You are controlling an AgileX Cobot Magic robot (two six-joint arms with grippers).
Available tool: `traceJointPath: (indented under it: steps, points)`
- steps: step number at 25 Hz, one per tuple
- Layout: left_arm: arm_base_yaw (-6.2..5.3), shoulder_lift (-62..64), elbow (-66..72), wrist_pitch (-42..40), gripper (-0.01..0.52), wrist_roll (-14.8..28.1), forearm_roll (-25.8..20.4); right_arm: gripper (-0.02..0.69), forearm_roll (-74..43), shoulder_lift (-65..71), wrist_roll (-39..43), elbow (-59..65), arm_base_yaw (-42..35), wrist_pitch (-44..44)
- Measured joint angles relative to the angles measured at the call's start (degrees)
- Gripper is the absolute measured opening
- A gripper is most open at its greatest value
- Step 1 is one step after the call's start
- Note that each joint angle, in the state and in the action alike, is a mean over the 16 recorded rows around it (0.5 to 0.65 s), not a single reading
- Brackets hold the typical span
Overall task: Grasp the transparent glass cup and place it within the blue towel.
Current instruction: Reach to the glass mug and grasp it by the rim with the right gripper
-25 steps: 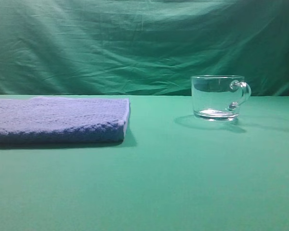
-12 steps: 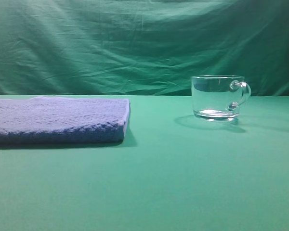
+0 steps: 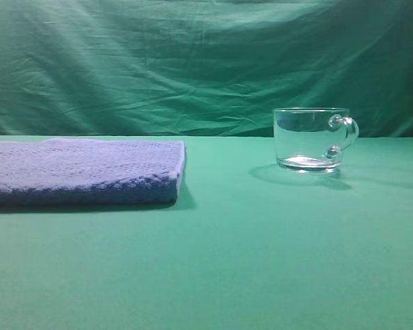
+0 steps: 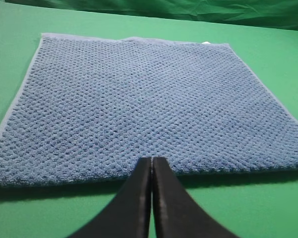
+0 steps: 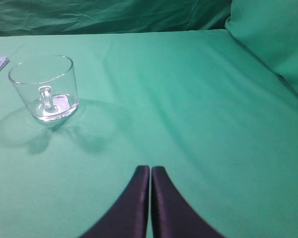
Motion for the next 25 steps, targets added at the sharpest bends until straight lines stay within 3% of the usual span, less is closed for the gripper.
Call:
traceJointPath:
  steps: [11,17,25]
  points:
    - [0.00,0.0,0.0,0.0,0.000,0.0,0.0,0.000,1.4,5.1,5.9,-8.3,0.0,-5.9]
    - [0.00,0.0,0.0,0.0,0.000,0.0,0.0,0.000,2.8,16.4,4.9,-19.8,0.4,3.0]
    - [0.00,0.0,0.0,0.0,0.000,0.0,0.0,0.000,4.0,36.9,-4.4,-34.2,3.9,16.5]
